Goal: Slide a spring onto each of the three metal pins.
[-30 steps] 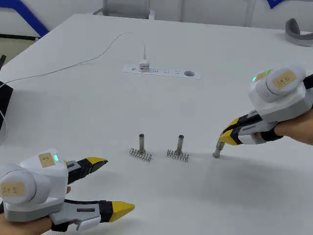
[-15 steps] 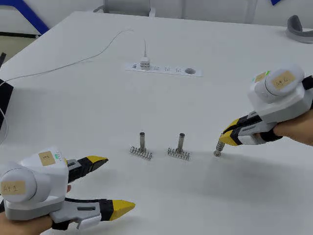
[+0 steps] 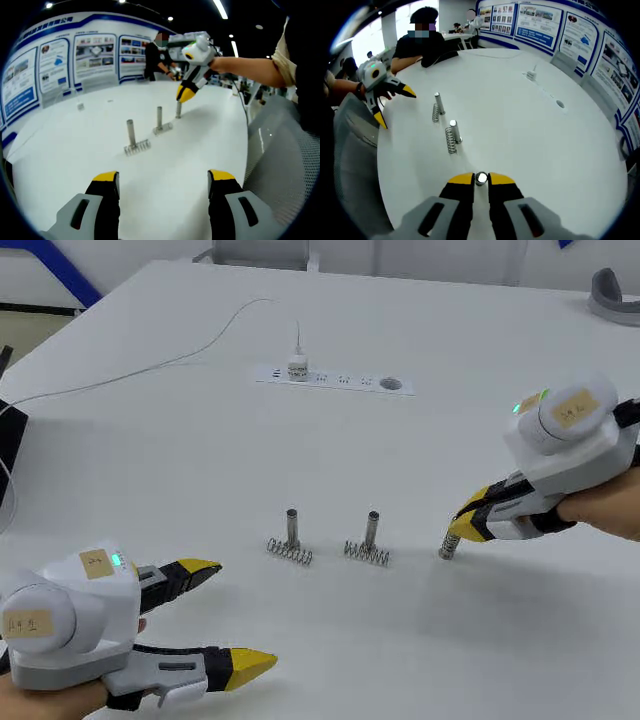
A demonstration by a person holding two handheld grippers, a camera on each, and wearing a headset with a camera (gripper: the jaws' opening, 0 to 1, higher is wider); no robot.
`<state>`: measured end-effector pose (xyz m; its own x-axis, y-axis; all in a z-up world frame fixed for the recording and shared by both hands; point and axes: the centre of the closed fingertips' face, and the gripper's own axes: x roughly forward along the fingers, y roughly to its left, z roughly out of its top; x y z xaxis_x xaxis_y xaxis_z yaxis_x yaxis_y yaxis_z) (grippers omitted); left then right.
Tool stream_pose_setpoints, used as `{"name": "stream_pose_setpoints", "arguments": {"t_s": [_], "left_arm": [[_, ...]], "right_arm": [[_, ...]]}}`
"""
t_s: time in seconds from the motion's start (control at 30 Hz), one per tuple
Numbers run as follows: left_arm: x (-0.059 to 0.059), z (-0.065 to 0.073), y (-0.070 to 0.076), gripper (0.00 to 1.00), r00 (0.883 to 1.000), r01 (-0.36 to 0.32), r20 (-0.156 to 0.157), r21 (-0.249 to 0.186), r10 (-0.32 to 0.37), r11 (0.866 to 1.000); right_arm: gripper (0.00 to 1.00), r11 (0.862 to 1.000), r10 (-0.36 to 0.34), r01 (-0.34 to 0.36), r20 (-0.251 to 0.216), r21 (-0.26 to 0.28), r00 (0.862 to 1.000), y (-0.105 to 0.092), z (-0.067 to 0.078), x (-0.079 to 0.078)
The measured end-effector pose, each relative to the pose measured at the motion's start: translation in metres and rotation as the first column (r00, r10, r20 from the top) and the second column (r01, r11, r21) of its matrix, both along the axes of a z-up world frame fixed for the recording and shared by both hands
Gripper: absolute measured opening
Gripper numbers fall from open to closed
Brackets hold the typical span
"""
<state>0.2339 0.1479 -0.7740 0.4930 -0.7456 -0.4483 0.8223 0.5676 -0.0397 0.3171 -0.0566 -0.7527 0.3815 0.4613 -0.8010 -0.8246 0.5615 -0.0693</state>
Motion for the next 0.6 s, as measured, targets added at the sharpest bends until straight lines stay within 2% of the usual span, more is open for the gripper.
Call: {"name": "stream_pose_setpoints", "arguments": {"t_s": [0.6], "left_arm": [[-0.0014,-0.0019,-0.0005,0.73,1.0,-0.002,-0.007,0.0,0.002,1.0]], "right_arm": [[0.12,1.0,0.007,-0.007,-0.014,-0.012,1.0,-0.0007,-0.0079,-0.002]]}}
